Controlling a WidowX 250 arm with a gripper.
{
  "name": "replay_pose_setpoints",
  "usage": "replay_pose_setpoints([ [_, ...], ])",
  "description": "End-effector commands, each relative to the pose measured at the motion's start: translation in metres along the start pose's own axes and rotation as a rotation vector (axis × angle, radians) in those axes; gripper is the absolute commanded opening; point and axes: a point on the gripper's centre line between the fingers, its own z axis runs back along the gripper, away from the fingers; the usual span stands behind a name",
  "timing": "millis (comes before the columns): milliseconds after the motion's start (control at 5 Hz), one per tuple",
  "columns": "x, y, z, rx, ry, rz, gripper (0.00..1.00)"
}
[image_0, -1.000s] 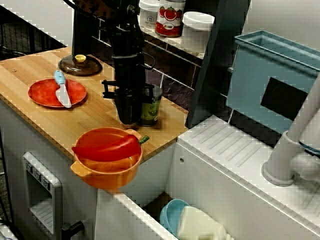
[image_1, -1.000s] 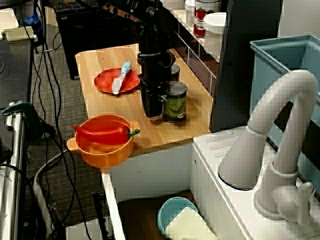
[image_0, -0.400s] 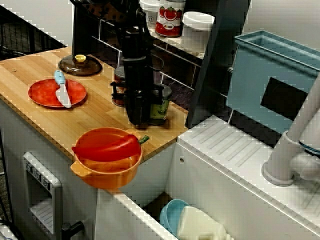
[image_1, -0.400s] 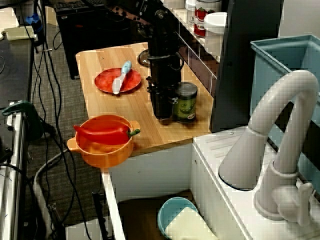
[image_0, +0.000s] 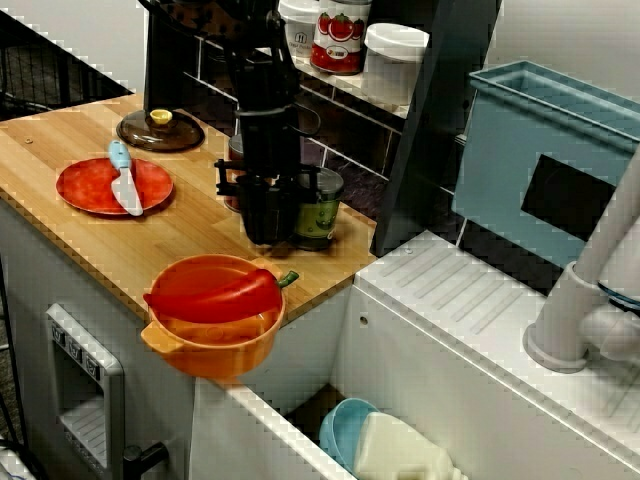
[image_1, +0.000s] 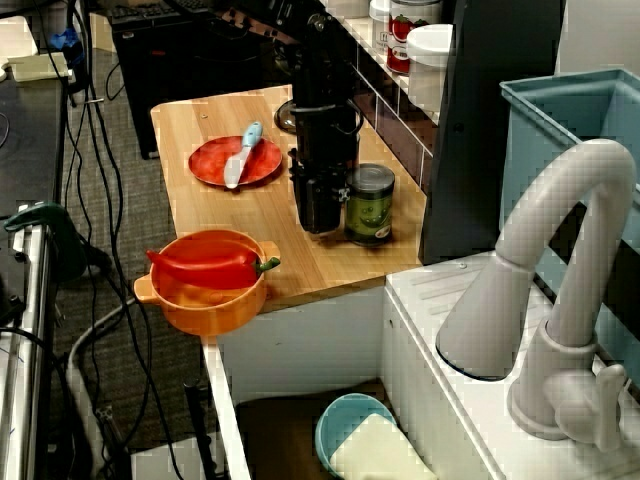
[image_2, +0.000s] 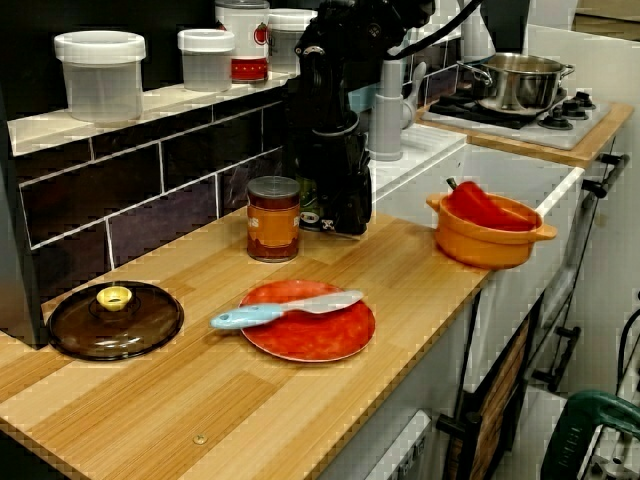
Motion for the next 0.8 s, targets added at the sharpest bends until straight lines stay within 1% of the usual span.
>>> replay_pose_setpoints([
  [0,-0.008,0.038,0.061,-0.014,-0.094,-0.022,1.00],
  [200,-0.013,0.038,0.076,-0.019,-0.120,-0.057,1.00],
  [400,-0.016,0.041,0.087,-0.021,-0.136,-0.079,1.00],
  [600,-0.015,0.042,0.095,0.006,-0.199,-0.113,1.00],
])
